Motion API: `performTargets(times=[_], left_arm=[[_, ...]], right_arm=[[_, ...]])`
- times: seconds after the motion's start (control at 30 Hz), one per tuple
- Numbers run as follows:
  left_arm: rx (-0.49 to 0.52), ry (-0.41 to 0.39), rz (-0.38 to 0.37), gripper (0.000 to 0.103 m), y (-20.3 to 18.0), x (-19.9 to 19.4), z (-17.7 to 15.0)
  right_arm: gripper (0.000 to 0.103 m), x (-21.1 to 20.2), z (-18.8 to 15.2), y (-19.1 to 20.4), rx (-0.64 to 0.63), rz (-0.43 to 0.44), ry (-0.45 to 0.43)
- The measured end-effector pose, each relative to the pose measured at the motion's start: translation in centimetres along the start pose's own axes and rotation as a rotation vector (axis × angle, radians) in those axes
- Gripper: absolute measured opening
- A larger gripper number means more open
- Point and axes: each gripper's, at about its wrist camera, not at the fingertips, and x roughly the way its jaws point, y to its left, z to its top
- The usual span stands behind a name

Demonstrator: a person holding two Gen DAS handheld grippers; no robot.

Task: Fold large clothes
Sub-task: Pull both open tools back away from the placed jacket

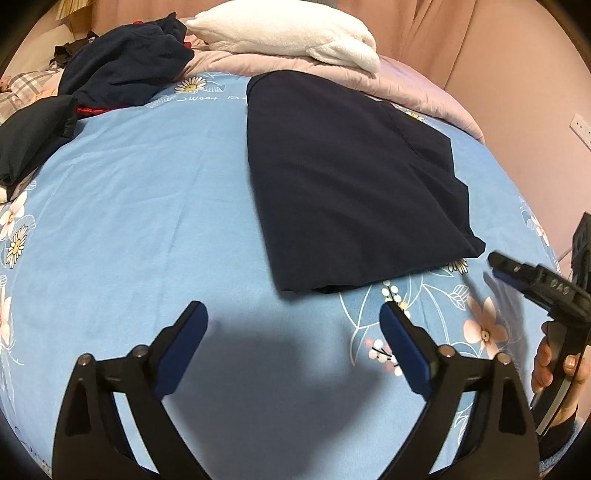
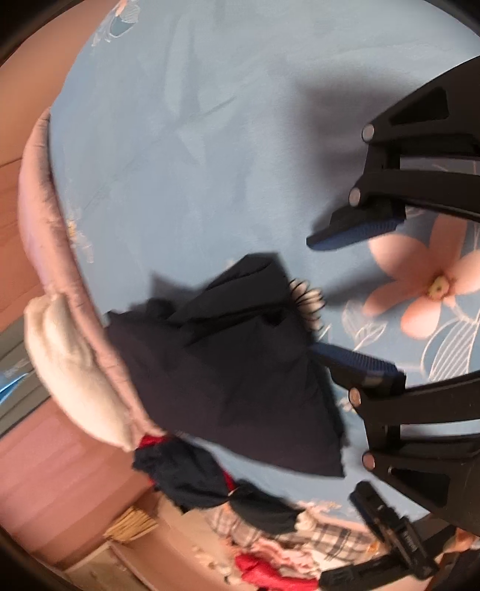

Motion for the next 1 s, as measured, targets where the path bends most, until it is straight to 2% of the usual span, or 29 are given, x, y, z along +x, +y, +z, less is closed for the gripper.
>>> performTargets(times=[0.07,0.13,0.23,0.37,0.5,0.67,0.73,1.0], left_arm=[[-0.004,-0.002,0.004,0.099,0.1,-0.1,0.1],[-0.014,-0.007,0.007,0.102,0.2,-0.3,0.2],[-0.022,0.0,0.018,0.102,0.3,-0.4,0.2],[-0.033,0.01,0.028,0.102,0.7,-0.6,0.0],[-0.031,-0.004,0.05,0.102,0.8,-1.1,-0.1],[-0.026,-0.018,0.056,0.102,0.8,-1.7,-0.1],[-0.03,-0.024,0.054,0.102,0.6,-2.0,-0.2],[-0.036,-0.045,0.053,0.102,0.3,-2.9,0.0]], right_arm=[[0.064,-0.2,0.5,0.9,-0.028,0.03,-0.026],[0.065,0.3,0.7,1.7,-0.052,0.034,-0.035],[0.065,2.1,0.8,2.2,-0.068,0.036,0.005],[0.065,4.5,0.1,0.8,-0.003,0.027,0.104],[0.065,3.7,-0.3,0.2,0.039,0.062,0.103],[0.066,1.9,-0.8,0.9,-0.033,0.017,0.056],[0.067,2.9,-0.7,0.5,-0.046,-0.044,0.089],[0.067,2.6,-1.2,0.7,-0.066,-0.107,0.113]])
